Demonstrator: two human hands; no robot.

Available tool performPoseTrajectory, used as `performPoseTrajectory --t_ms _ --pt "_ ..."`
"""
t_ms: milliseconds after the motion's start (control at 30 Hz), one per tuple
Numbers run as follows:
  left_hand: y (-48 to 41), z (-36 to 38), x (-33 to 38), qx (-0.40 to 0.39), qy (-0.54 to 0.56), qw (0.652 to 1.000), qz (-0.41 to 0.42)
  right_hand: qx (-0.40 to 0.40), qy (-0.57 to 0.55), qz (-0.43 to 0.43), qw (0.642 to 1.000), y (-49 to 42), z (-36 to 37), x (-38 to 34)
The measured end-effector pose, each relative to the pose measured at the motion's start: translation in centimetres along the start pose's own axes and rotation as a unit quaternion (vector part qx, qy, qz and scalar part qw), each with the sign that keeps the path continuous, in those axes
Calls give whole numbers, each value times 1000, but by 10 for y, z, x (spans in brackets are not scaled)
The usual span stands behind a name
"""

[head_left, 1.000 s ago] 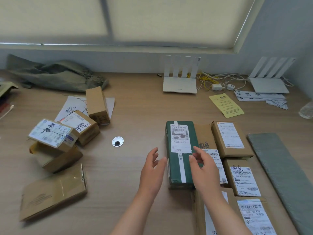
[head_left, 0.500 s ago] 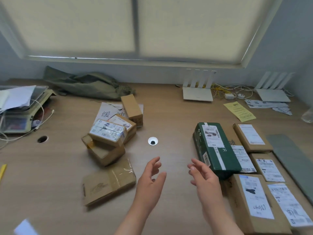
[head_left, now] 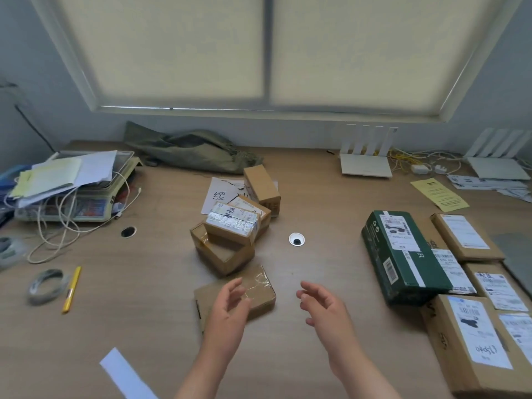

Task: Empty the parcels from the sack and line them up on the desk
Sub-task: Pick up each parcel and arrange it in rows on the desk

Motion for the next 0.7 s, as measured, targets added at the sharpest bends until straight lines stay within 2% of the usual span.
performPoseTrajectory --t_ms 300,500,700 --pt "-47 -55 -21 44 -34 997 -47 -41 57 42 997 -24 44 16" --pt "-90 -89 -41 48 -72 988 -125 -64 135 82 985 -41 80 45" --pt "-110 -102 -56 1 -65 977 -204 -68 157 116 979 -49 99 63"
Point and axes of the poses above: each hand's wrist, its own y-axis away from the middle knuckle, its own z-axis out of the palm, x = y × z, the point moved 1 cm from there along -y, towards the middle knuckle, and after that the axes turned 15 degrees about -z, right-handed, at the moved point
